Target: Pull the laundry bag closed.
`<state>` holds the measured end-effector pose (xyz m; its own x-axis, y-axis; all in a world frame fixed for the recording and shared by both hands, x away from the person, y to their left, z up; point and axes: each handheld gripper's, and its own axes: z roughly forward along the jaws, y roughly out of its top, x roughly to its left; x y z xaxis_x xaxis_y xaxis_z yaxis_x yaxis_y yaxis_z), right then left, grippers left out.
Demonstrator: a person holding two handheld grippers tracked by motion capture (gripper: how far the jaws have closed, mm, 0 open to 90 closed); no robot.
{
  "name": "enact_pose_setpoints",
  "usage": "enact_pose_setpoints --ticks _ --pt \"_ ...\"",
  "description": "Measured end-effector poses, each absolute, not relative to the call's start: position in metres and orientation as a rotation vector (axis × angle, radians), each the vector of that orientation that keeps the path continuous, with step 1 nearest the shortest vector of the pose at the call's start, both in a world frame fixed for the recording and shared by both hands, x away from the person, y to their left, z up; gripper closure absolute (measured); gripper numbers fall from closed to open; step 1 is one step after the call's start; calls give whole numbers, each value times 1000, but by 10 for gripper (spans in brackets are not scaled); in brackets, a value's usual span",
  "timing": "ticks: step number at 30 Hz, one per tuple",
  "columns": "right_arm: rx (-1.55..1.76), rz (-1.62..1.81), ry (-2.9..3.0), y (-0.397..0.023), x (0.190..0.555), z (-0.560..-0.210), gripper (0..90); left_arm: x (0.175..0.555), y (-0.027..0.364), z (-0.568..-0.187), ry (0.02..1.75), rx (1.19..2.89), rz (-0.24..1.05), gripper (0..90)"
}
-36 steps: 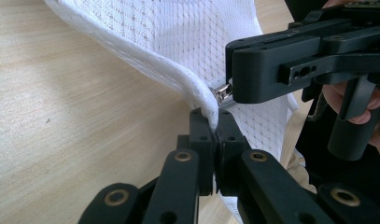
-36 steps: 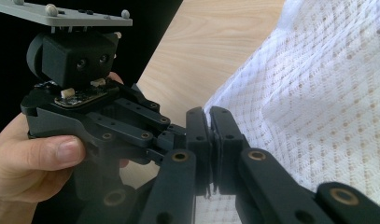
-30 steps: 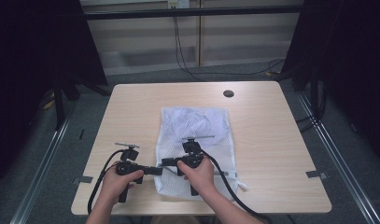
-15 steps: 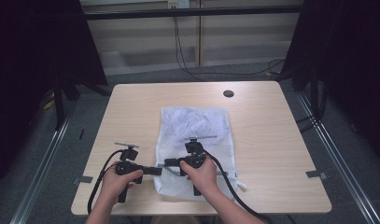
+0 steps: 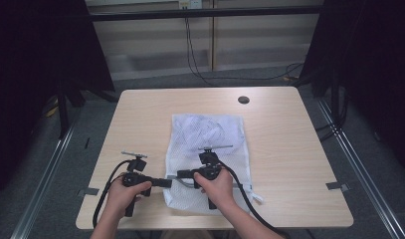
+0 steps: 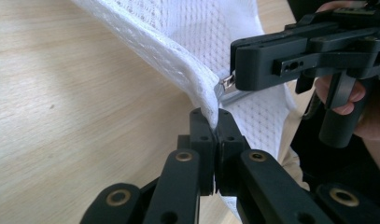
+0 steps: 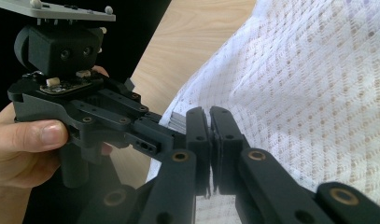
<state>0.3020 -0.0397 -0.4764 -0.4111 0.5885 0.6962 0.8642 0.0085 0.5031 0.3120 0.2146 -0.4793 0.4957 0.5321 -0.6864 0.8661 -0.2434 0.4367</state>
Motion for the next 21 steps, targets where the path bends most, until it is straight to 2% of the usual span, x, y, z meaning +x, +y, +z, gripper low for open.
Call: enact_pose_setpoints --ticks 21 --pt "-1514 -1341 -1981 -53 304 -480 872 312 220 -479 1170 1916 -522 886"
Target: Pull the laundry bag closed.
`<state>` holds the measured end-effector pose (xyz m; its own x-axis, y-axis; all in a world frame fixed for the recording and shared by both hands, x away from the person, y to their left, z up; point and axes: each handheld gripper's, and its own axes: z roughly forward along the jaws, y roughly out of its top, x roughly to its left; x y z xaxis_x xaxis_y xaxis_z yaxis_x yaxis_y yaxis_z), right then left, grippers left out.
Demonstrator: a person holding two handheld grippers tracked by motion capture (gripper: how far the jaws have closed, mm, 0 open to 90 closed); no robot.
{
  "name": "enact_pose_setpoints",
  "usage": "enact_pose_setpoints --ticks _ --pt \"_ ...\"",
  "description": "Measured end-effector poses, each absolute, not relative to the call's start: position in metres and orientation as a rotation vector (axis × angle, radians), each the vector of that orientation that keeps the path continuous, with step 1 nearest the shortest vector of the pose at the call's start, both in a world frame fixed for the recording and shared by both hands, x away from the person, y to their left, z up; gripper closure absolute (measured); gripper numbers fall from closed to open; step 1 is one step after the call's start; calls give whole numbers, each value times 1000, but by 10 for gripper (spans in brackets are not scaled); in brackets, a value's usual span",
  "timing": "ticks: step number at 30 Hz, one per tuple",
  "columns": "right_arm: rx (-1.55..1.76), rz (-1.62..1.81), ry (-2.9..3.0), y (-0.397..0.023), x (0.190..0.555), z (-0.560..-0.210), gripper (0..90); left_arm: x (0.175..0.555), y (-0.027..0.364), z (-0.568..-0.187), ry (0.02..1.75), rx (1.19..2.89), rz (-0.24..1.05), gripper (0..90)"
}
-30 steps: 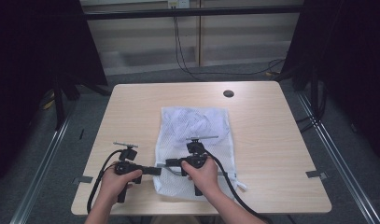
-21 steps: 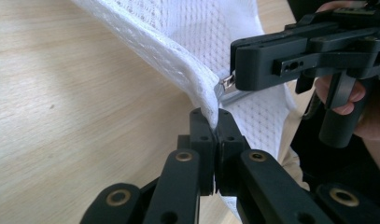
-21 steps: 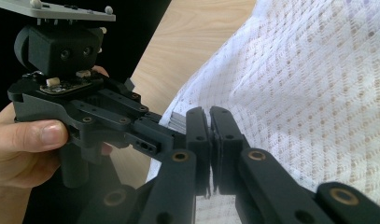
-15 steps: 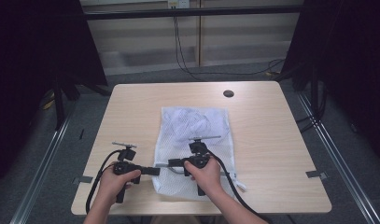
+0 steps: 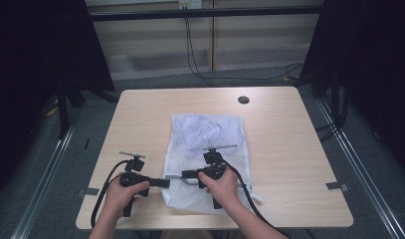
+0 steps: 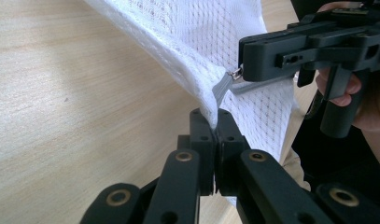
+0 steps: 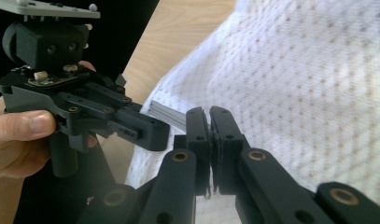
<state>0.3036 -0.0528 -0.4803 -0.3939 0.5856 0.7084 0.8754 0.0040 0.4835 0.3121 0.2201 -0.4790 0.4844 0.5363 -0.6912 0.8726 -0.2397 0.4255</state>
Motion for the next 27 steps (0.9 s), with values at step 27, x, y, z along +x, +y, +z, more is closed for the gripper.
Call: enact_pose_setpoints --ticks 27 --pt "-1515 -1317 -1962 -61 303 -481 872 311 220 -479 1194 1909 -541 886"
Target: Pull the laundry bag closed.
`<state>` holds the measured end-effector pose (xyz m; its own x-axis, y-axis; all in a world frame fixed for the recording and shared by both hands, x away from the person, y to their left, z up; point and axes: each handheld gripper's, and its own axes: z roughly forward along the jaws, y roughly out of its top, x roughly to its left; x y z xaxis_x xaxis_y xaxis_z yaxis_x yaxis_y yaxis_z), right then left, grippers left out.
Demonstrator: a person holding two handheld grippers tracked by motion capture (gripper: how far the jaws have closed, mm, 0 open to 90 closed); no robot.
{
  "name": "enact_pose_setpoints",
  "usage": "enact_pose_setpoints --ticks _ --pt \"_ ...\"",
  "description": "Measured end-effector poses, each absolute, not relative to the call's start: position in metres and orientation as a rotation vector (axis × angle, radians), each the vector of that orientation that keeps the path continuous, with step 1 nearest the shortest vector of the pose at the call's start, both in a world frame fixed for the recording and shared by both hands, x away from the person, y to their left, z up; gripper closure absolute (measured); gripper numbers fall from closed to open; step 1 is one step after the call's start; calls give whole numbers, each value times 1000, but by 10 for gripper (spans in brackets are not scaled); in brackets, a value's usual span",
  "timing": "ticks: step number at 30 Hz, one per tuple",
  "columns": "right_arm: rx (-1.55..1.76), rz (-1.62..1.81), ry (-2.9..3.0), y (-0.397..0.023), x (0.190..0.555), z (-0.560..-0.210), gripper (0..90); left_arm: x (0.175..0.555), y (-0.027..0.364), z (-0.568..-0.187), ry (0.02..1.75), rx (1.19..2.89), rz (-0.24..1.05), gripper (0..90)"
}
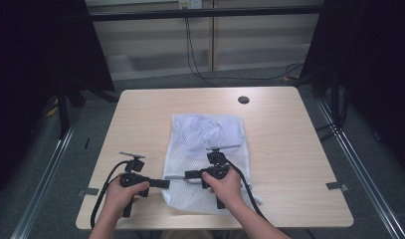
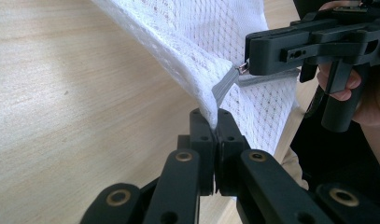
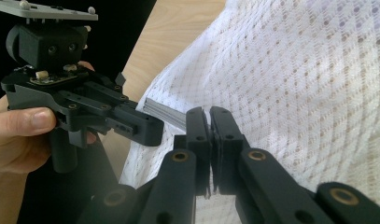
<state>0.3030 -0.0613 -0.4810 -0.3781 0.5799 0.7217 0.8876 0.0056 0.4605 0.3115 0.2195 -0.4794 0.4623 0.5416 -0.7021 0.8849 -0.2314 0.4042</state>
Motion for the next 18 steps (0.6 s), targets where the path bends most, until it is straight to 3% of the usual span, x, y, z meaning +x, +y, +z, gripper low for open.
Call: enact_pose_setpoints --ticks 18 --pt "-1528 -1316 -1982 -68 304 -480 872 312 221 -480 1205 1920 -530 886"
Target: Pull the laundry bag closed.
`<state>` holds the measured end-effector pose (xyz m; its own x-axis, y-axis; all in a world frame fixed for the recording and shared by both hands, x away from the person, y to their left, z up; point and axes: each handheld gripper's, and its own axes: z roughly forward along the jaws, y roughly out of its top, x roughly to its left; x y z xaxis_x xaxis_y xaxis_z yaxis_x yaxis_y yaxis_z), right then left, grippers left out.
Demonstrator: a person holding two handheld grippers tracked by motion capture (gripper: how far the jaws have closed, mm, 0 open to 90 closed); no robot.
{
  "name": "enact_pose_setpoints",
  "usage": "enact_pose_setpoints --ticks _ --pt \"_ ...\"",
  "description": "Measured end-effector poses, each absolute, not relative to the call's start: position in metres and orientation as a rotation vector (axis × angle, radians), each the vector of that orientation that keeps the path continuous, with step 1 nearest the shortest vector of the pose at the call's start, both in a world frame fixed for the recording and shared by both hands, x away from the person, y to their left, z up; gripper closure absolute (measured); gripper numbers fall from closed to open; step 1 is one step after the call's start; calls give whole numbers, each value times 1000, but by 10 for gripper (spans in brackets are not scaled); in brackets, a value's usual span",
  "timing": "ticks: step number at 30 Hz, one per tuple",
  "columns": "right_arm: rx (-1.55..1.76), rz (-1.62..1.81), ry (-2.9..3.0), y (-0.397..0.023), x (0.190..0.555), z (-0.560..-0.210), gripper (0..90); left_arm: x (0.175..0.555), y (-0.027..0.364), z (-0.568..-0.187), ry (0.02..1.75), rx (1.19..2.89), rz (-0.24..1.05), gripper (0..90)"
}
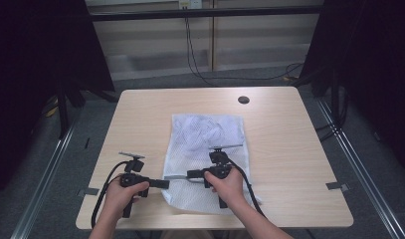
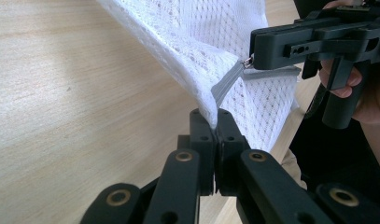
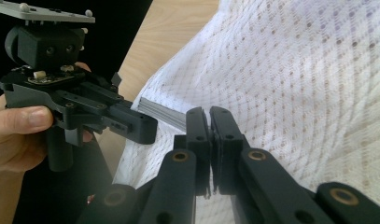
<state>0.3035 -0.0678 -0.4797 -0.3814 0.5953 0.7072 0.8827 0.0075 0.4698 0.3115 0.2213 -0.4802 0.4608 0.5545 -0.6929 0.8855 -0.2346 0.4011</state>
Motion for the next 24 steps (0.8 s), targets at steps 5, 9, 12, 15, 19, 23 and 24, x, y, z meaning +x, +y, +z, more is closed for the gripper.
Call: enact_pose_setpoints --ticks 5,9,12,15,19,23,24 --pt "-1540 -1309 -1985 -74 304 -479 872 311 223 -480 1211 1907 -532 886" --pt "-1539 -1310 -1983 -77 304 -478 872 312 222 -480 1203 1928 -538 886" --pt "-1535 -1307 -1984 -77 304 -479 872 312 222 -480 1208 1929 -540 886" --pt "-1533 -1305 -1980 -77 303 -479 872 312 222 -479 1209 1933 -543 886" --pt "-1544 -1297 -1978 -80 303 -479 872 312 224 -480 1221 1935 -536 886" --pt "-1542 -1302 -1978 -83 304 -479 872 311 222 -479 1231 1921 -538 886" --pt "-1542 -1302 -1978 -83 304 -479 872 311 222 -479 1236 1919 -539 886"
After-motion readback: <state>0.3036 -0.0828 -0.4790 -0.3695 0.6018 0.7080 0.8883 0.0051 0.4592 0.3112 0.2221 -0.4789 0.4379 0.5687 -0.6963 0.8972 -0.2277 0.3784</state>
